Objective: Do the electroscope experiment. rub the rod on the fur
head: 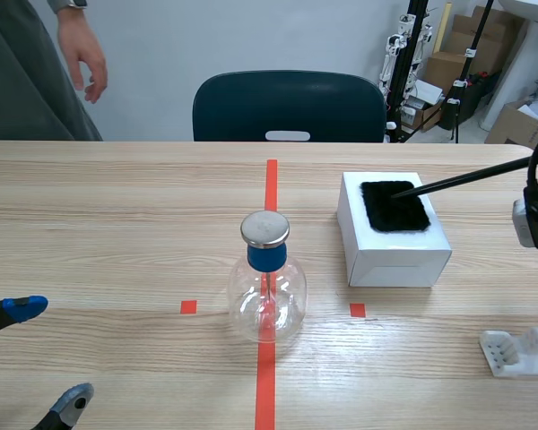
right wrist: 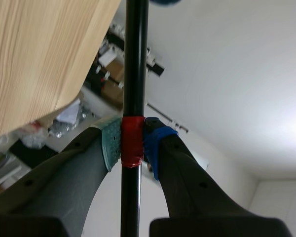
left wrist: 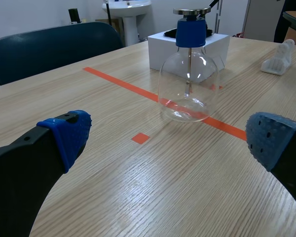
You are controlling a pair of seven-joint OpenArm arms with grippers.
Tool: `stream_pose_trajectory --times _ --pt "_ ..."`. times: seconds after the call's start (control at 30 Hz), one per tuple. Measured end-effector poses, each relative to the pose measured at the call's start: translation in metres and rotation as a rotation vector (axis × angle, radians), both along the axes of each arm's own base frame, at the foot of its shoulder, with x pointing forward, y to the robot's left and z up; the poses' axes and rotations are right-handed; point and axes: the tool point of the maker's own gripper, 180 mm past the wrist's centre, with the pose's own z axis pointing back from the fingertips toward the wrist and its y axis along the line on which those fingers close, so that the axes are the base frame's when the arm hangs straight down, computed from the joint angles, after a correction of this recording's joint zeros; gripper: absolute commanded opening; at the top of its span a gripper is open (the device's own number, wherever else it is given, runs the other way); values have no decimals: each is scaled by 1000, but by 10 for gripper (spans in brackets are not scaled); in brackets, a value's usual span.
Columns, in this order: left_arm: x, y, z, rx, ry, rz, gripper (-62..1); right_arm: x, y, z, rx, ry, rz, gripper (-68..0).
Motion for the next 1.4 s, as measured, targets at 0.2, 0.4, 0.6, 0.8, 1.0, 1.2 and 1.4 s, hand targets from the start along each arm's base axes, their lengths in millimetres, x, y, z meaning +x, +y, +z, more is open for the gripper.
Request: stream_pose_trajectory --times 0.2,0.4,0.6,0.8,1.0,1.2,1.4 --pt "0 0 0 0 0 0 14 -1 4 -1 63 17 -7 -673" --pt "0 0 0 0 0 0 14 4 -14 5 121 -18 -133 -673" --pt "0 0 0 0 0 0 14 -3 5 -2 133 43 -23 -673" --pt "0 0 0 0 0 0 14 -2 -6 -4 112 37 -84 -674" --pt "0 0 0 0 0 0 14 -7 -21 -14 99 64 -151 -673" --pt "0 0 0 0 0 0 14 -11 -7 -18 130 98 -72 -674" --pt "0 0 0 0 0 0 14 -6 -26 -14 120 58 -179 -673"
